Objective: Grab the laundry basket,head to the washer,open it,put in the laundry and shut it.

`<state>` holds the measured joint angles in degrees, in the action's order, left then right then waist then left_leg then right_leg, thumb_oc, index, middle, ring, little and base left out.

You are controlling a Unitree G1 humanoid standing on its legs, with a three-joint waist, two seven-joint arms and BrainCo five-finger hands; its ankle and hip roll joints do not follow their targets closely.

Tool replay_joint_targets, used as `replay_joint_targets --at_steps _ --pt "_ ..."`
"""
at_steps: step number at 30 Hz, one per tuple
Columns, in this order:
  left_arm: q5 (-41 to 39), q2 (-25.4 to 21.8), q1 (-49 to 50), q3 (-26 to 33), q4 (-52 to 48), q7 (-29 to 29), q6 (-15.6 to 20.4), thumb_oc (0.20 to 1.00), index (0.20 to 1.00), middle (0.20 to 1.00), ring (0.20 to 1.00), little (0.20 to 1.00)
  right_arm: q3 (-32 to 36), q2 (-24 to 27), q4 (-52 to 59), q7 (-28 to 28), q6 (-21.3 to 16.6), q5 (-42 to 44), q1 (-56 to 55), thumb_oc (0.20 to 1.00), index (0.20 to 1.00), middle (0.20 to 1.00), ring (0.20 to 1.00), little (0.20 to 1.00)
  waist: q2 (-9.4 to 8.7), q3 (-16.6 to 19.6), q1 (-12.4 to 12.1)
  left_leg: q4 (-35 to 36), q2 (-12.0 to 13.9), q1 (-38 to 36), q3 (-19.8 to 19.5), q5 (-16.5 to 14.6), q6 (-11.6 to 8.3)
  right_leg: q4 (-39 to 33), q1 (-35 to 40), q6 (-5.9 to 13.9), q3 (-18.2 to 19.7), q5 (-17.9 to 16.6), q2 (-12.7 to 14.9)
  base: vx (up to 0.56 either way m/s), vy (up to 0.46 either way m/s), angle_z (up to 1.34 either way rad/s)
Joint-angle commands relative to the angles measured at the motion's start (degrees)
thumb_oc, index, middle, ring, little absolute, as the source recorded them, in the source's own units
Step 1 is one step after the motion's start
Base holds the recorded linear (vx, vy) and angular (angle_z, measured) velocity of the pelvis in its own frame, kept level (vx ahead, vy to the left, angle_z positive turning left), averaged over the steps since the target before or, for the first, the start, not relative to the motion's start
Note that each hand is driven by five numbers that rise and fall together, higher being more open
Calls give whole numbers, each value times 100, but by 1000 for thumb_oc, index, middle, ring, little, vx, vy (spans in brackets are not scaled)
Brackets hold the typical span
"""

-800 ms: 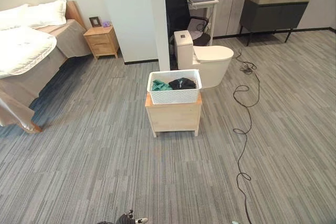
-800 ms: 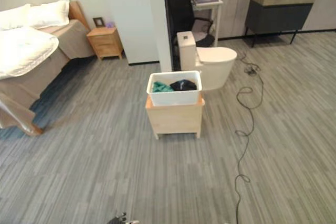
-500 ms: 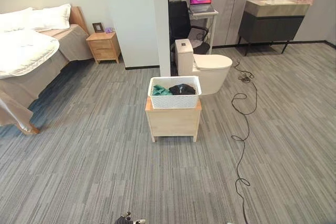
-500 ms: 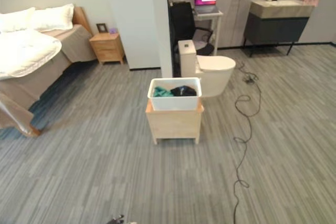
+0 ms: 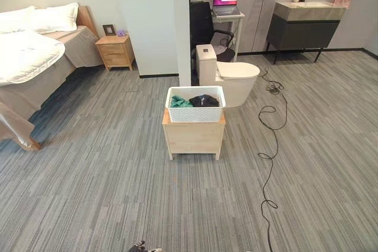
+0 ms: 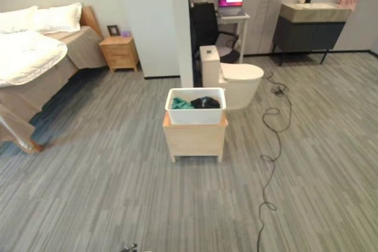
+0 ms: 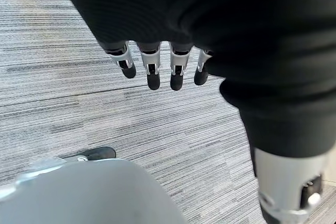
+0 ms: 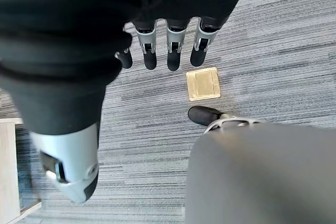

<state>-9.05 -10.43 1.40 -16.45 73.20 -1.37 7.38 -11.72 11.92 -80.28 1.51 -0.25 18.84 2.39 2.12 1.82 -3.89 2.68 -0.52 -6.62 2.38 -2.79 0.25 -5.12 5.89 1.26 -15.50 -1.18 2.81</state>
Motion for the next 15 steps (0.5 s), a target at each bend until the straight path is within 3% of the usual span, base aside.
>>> replay_joint_targets --at_steps 1,15 --pt "-113 -66 -298 89 493 34 175 1000 1000 1000 1000 1000 -183 -137 -290 21 -137 -98 272 1000 1000 1000 1000 1000 -208 65 -13 232 377 348 -98 152 -384 12 40 627 123 105 732 0 0 0" --pt "-105 -50 -311 98 481 -24 192 1000 1000 1000 1000 1000 35 45 -508 86 -116 -165 204 1000 1000 1000 1000 1000 -172 36 19 232 391 329 -117 148 -398 12 71 615 86 143 718 0 0 0"
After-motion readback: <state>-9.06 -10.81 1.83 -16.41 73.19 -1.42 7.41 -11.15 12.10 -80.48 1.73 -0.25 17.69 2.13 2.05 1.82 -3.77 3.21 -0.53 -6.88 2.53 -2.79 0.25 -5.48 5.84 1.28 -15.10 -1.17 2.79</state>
